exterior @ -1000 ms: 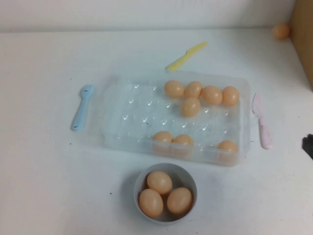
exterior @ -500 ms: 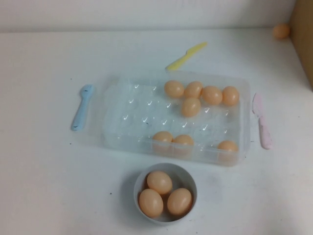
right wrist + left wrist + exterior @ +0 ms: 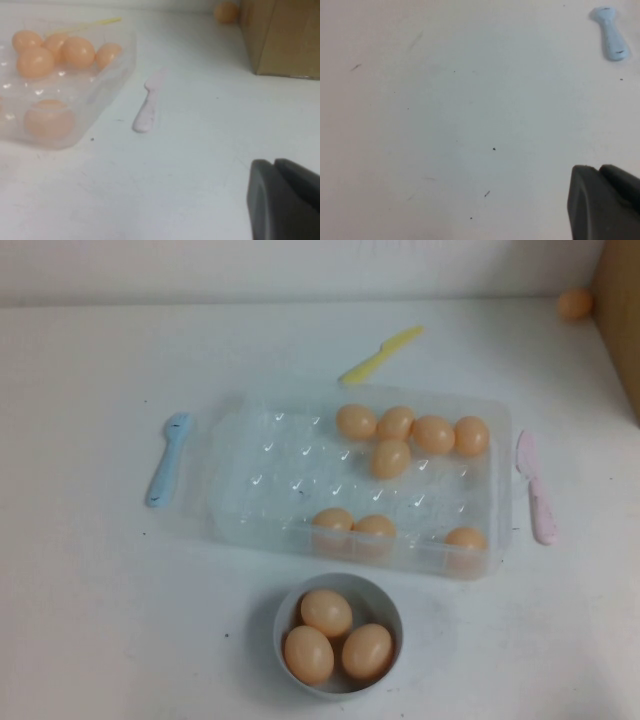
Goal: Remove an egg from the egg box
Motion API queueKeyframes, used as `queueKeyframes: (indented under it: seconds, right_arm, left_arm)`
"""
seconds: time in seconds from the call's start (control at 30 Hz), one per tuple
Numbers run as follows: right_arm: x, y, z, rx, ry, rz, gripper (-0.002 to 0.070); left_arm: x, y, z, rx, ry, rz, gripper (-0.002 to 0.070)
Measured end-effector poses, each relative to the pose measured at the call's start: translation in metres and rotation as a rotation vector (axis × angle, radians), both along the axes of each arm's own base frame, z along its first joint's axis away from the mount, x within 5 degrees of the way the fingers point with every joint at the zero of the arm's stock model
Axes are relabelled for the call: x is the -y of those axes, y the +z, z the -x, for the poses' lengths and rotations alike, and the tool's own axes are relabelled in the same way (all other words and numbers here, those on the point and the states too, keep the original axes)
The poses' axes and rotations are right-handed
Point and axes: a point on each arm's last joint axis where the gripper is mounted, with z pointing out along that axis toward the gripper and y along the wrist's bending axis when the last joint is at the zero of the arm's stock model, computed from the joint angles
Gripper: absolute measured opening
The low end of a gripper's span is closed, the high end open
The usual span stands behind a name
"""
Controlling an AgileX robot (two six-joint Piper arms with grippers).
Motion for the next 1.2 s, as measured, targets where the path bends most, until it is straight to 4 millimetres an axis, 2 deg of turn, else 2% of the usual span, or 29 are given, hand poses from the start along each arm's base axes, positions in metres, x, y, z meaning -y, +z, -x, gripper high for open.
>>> queueKeyframes:
  seconds: [0.27,0.67,1.2]
  right_arm:
    - [0.0035,-0.0062,0.0036,-0.053,-0.04,0.065,-0.0017]
    - [-0.003,-0.0095,0.0052,-0.106,-0.007,-0.083,-0.0017]
    - [-0.0035,-0.0095,0.0053,-0.108,-0.004,-0.093,-0.0017]
  left_arm:
    - [0.0,0.0,0.0,0.0,0.0,0.0,-0.0004]
    - [0.0,0.0,0.0,0.0,0.0,0.0,-0.0004]
    - [0.0,0.0,0.0,0.0,0.0,0.0,-0.0004]
